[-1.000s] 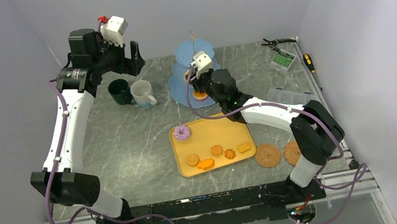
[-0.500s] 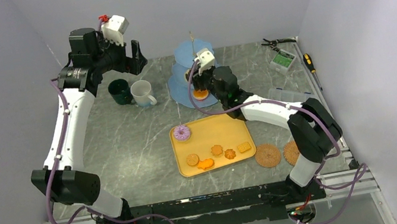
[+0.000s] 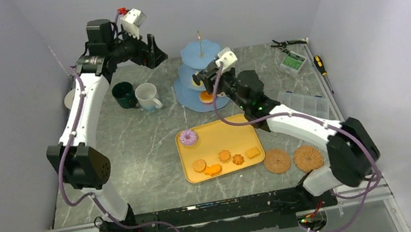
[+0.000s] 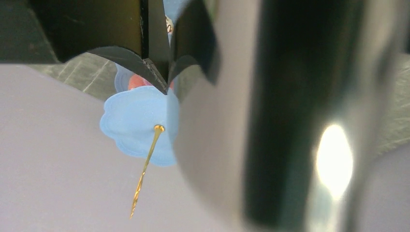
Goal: Serve the afternoon tea
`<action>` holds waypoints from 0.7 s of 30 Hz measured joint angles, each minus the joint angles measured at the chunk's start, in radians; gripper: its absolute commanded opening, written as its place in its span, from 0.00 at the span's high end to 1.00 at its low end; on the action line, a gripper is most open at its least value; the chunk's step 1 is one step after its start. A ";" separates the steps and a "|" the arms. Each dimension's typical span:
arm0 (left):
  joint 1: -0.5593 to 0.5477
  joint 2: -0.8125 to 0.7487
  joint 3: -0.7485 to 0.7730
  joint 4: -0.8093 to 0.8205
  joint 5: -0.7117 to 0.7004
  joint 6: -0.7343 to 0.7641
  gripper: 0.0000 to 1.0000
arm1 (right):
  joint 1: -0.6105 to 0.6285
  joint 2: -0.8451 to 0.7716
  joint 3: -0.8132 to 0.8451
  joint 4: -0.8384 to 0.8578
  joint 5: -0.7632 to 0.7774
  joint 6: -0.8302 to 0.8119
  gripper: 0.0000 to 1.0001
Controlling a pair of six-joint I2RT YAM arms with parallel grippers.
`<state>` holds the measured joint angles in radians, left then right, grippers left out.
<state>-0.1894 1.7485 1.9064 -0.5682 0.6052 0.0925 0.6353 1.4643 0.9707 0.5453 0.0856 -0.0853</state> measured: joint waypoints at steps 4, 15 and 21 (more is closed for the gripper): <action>-0.018 0.115 0.127 0.036 0.121 -0.001 0.07 | 0.000 -0.132 -0.066 -0.012 -0.017 0.008 0.41; -0.112 0.428 0.371 0.087 0.284 0.034 0.09 | 0.000 -0.398 -0.237 -0.156 -0.040 0.026 0.42; -0.138 0.500 0.371 0.188 0.345 0.034 0.12 | 0.000 -0.465 -0.272 -0.207 -0.042 0.049 0.44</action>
<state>-0.3271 2.2490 2.2776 -0.3798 0.9504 0.1265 0.6353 0.9989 0.6991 0.3386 0.0441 -0.0360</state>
